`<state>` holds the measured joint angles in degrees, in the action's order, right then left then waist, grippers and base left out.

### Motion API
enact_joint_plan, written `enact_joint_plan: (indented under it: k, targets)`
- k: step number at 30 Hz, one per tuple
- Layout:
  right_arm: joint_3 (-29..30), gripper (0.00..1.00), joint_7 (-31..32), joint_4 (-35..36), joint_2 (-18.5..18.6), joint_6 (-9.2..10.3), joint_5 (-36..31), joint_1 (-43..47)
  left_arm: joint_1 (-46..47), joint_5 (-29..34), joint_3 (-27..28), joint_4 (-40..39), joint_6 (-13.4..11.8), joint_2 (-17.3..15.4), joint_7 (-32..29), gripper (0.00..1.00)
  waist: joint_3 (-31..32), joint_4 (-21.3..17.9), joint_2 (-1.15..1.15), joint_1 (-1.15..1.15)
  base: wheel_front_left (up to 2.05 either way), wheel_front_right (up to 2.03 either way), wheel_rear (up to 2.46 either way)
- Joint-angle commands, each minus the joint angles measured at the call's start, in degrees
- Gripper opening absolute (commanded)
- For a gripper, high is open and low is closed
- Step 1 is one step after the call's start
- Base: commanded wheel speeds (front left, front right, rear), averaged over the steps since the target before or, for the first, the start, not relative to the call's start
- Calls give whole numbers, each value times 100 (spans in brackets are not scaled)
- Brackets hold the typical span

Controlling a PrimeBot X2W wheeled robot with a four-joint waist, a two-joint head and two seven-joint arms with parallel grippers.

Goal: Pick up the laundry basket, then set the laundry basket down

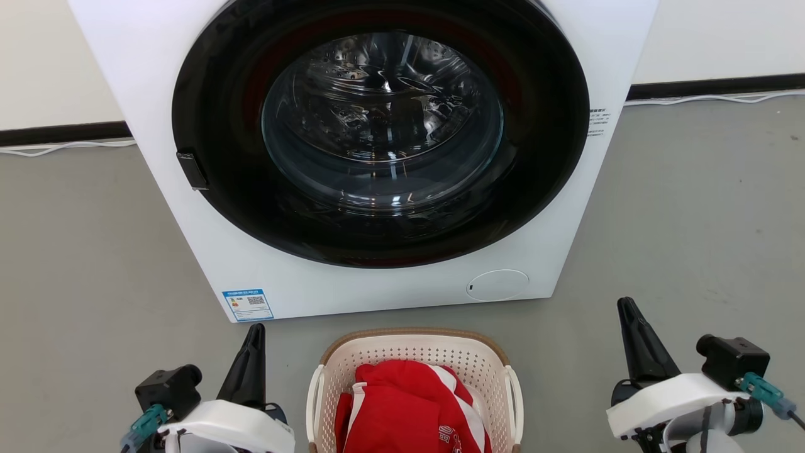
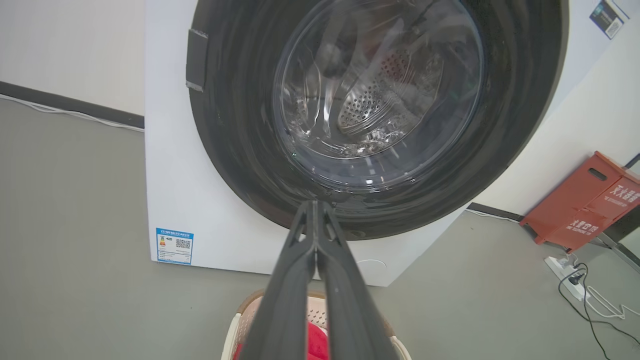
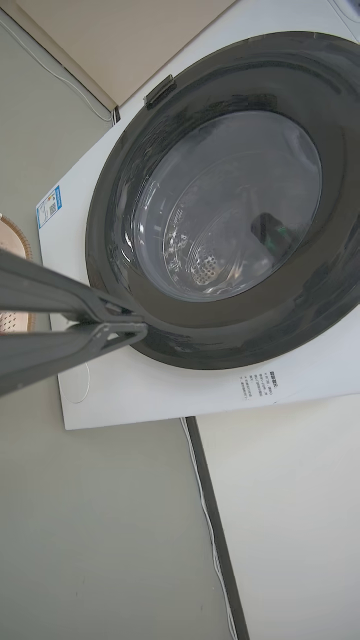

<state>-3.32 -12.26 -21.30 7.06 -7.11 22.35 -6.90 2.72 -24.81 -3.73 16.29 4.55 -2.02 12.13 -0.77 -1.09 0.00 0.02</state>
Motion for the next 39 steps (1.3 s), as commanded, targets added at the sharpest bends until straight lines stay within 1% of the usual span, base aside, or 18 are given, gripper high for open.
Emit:
enact_joint_plan:
  k: [1,39]
  targets:
    - [72,0,64,168,45,-13,158,-159,194,-151,69,-165,30,-23,-23,0,0,2,0,-2,0,0,0]
    - [397,0,710,369,-121,-22,2596,-76,247,-2504,409,-187,124,-46,-679,0,21,40,0,-2,0,0,0]
